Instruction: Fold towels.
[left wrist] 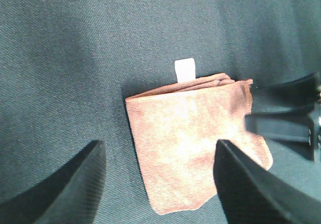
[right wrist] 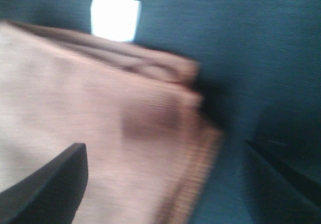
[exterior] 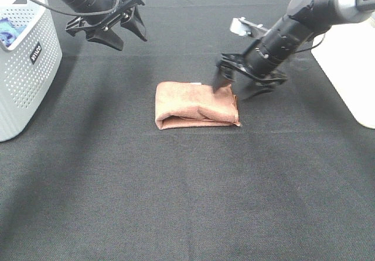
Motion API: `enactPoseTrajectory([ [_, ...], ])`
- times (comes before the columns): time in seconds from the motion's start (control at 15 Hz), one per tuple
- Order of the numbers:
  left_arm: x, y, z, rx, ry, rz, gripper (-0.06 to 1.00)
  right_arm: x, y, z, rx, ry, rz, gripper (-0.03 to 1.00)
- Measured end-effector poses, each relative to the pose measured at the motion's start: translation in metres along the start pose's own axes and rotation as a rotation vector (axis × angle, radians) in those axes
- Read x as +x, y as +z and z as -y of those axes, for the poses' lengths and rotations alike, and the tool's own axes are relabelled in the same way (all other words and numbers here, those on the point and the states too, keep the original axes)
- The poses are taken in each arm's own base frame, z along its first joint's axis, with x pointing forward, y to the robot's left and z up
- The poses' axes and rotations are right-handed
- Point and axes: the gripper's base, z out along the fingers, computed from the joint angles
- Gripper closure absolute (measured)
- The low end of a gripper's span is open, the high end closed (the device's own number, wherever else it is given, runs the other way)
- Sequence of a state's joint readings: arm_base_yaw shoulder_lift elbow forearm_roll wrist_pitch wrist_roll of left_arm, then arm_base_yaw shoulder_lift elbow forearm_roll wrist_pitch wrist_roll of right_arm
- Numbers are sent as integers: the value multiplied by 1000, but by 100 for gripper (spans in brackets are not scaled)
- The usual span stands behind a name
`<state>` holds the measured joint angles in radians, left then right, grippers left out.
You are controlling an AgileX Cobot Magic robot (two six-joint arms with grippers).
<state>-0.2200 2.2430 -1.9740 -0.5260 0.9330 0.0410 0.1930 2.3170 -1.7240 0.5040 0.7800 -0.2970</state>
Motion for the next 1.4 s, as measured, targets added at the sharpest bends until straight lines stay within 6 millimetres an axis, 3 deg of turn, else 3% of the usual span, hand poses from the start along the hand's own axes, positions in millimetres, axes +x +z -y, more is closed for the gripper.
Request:
enactPoseTrajectory([
  [0.2,0,-1,0,-6,7,2,34,1,-1,6,67,1,-17,20],
  [0.33,-2,-19,4,-55,72,14,34,1,-18,2,100,3,-43,20],
  [0.67,3,-90,24,-168,215,12,34,10,-95,-28,67,-39,-153,20],
  [0.8,8,-114,29,-222,251,-10,34,11,-121,-37,62,-46,-140,20],
  [0.93,12,-145,31,-323,282,12,34,17,-158,-51,63,-41,-102,20],
  [1.0,12,-145,31,-323,282,12,34,17,-158,-51,63,-41,-102,20],
  [1.27,51,-193,35,-382,281,28,34,48,-206,-63,87,-61,-55,20],
  [1.4,97,-210,29,-392,257,-25,34,84,-229,-66,119,-73,-57,20],
])
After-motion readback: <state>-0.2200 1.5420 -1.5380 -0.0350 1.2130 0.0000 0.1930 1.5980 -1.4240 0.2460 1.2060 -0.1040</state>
